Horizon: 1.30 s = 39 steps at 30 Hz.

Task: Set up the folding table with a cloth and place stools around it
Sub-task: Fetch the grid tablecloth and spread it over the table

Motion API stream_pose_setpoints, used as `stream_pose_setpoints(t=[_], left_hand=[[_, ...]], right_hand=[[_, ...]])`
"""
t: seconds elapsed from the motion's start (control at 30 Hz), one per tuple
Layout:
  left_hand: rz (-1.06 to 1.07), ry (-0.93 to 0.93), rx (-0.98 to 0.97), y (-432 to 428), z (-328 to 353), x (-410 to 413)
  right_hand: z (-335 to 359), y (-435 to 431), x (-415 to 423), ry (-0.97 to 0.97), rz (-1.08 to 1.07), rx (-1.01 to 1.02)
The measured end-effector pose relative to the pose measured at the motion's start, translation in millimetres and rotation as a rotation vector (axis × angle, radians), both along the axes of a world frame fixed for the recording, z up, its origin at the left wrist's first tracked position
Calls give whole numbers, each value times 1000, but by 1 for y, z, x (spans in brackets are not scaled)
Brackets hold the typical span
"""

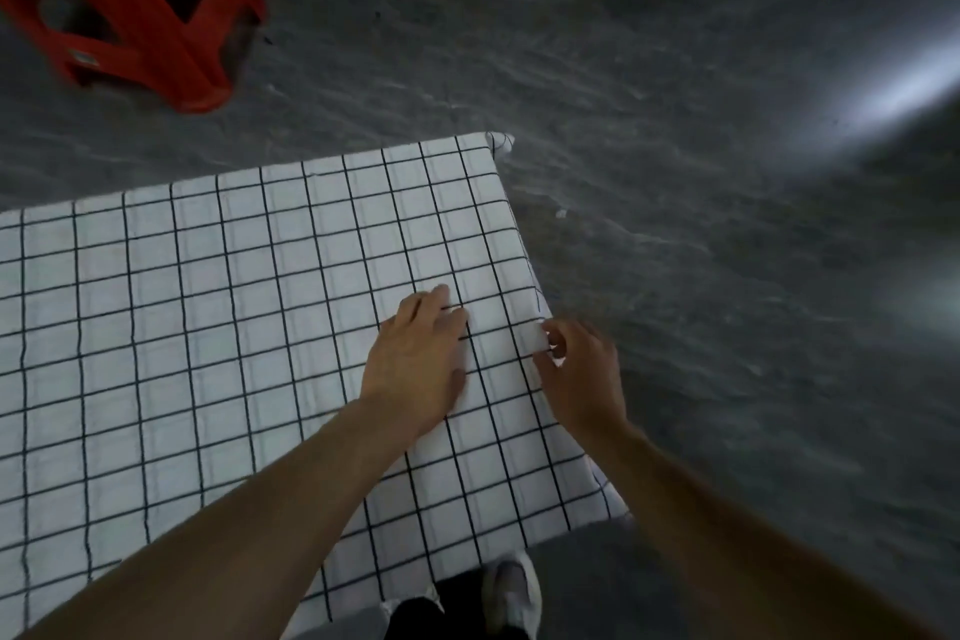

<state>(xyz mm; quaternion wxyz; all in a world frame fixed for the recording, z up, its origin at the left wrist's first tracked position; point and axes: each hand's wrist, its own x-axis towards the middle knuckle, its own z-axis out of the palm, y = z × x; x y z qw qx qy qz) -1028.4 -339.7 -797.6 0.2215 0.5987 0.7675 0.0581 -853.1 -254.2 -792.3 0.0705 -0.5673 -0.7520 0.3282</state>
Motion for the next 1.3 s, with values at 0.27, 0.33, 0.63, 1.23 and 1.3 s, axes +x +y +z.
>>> stream_pose_setpoints(t=[0.27,0.33,0.63,1.23,1.3], left_hand=[[12,44,33,-26,-5,61],[13,53,17,-34,-3,75],[-4,63,-35,-77,0,129],[21,23,-7,-96,-5,143],[33,-11,-17,-95,-3,144]], right_hand=[[-7,-23,39,21,-48,-48],[-7,-32,54,12,-59,-65],[-9,-70,109,-56,-22,-109],[-14,-107,126,-174,-39,-33],[-14,-106,125,-196,-9,-36]])
